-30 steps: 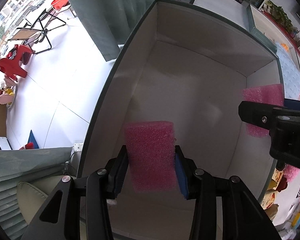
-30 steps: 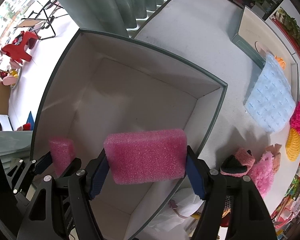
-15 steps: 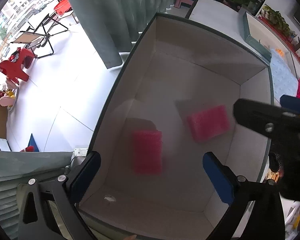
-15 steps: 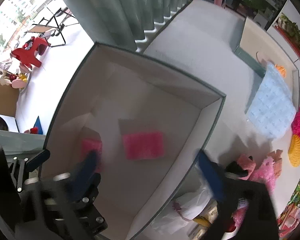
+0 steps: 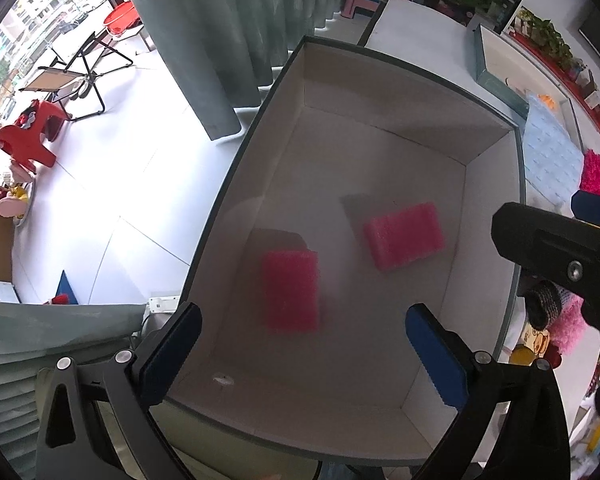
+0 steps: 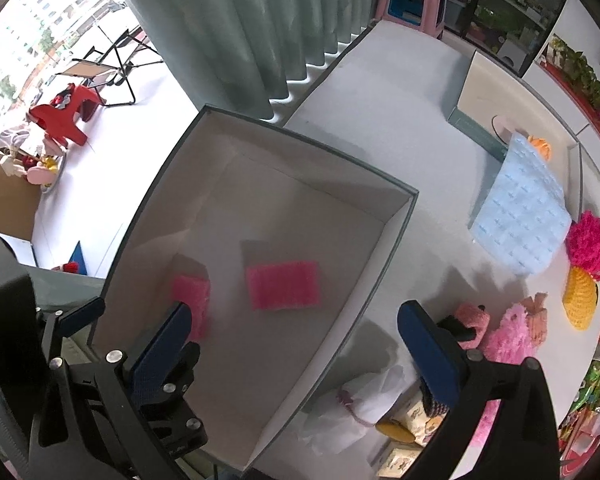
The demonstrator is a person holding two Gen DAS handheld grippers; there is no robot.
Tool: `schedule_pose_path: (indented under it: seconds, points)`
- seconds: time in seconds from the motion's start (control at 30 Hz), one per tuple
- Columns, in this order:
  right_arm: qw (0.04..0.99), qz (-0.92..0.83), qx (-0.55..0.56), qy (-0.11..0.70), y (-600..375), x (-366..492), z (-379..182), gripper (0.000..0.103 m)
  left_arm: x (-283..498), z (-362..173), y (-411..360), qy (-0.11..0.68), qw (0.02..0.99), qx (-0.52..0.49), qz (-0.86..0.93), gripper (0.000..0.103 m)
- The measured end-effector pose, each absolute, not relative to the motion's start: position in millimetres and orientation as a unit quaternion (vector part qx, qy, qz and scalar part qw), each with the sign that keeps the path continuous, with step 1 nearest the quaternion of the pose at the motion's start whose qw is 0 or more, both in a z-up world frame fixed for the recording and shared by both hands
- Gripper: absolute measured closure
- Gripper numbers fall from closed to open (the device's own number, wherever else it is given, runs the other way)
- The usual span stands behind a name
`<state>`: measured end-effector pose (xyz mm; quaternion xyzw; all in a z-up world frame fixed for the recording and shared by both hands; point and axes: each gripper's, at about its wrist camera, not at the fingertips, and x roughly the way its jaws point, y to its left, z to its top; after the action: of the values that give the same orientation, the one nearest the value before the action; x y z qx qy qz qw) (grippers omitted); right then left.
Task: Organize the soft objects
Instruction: 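Open both tools to drop the pink sponges into the box, then move both tools back toward the remaining items on the table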
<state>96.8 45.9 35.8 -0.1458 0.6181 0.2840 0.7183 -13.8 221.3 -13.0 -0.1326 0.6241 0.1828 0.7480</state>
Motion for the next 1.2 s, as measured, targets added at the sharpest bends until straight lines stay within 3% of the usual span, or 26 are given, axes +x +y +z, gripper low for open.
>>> schedule_pose_path:
  seconds: [1.2]
  points:
    - [0.695, 0.293, -0.122, 0.645, 13.6, 78.6, 36.7, 0.0, -30.2, -0.5, 194.6, 0.63, 0.746, -0.096, 0.191, 0.0]
